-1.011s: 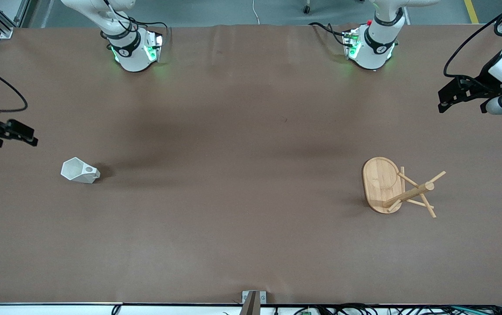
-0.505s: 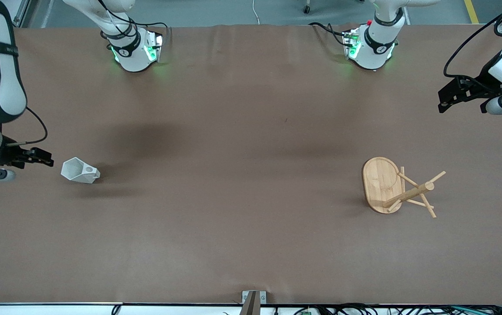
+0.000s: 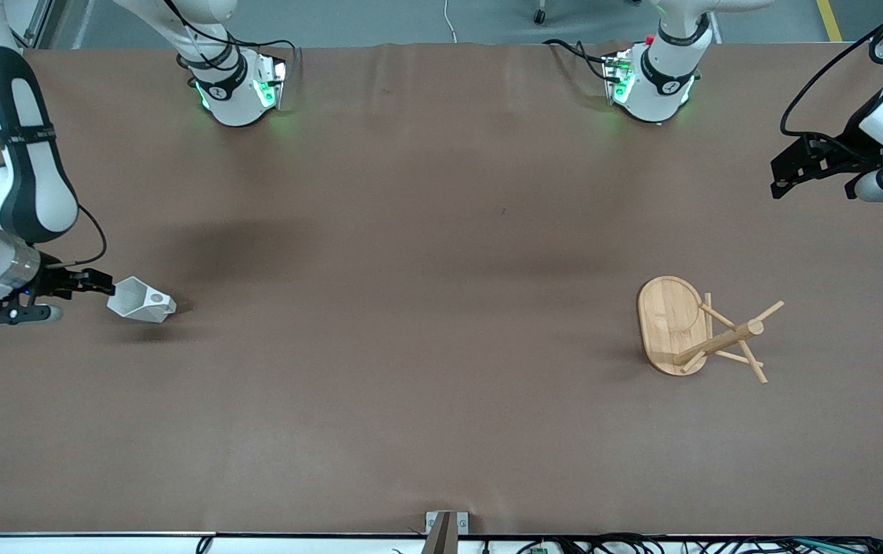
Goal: Hang cup on rack
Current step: 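Grasp the white cup with the right gripper and lift it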
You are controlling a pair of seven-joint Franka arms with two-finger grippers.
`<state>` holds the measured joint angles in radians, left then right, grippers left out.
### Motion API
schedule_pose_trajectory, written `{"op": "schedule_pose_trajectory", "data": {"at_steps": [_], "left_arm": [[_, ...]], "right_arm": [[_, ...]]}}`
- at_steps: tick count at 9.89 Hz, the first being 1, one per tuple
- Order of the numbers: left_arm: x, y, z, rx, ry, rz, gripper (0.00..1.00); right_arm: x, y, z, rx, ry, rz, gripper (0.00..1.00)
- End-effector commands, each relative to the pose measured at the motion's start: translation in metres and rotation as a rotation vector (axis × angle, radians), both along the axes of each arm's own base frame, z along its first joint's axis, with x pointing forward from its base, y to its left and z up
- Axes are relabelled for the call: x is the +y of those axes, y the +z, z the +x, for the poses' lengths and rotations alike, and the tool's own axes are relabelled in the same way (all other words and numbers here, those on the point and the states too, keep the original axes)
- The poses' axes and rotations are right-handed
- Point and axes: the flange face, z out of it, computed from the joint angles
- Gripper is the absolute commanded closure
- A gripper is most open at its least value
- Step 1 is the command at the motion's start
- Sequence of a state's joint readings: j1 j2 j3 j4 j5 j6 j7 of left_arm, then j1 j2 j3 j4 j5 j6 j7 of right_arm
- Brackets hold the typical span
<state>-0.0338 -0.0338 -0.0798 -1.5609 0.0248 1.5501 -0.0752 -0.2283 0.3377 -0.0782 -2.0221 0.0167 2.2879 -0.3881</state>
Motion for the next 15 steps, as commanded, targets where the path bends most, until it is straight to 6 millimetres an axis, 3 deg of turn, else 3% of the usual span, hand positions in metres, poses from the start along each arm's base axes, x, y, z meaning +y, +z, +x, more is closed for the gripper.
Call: {"op": "schedule_pose_trajectory", "data": {"at_steps": [1,4,6,7,10,11,15], "left_arm": [[0.001,-0.016,0.003,0.038,-0.014,-0.002,0.00],[0.001,-0.015,0.002,0.036,-0.015,-0.002,0.00],[0.001,-0.016,0.003,0.038,-0.018,-0.001,0.00],[0.001,-0.016,0.003,0.038,-0.018,-0.001,0.00],[0.001,-0.016,0.003,0.038,-0.018,-0.001,0.00],[0.000,-0.016,0.003,0.038,-0.020,-0.001,0.00],[-0.001,-0.016,0.003,0.038,-0.021,-0.002,0.00]], "right_arm": [[-0.001,-0.016,0.000,-0.002,0.007,0.009,0.19],[0.002,-0.031,0.001,0.003,-0.023,0.059,0.52],[0.001,-0.029,0.002,-0.004,-0.029,0.065,0.88],[0.000,-0.029,0.002,-0.003,-0.031,0.065,0.97],[0.002,-0.017,0.010,-0.017,-0.033,0.061,1.00],[0.002,-0.004,0.014,-0.018,-0.031,0.064,1.00],[0.004,0.080,0.035,-0.072,-0.014,0.062,1.00]]}}
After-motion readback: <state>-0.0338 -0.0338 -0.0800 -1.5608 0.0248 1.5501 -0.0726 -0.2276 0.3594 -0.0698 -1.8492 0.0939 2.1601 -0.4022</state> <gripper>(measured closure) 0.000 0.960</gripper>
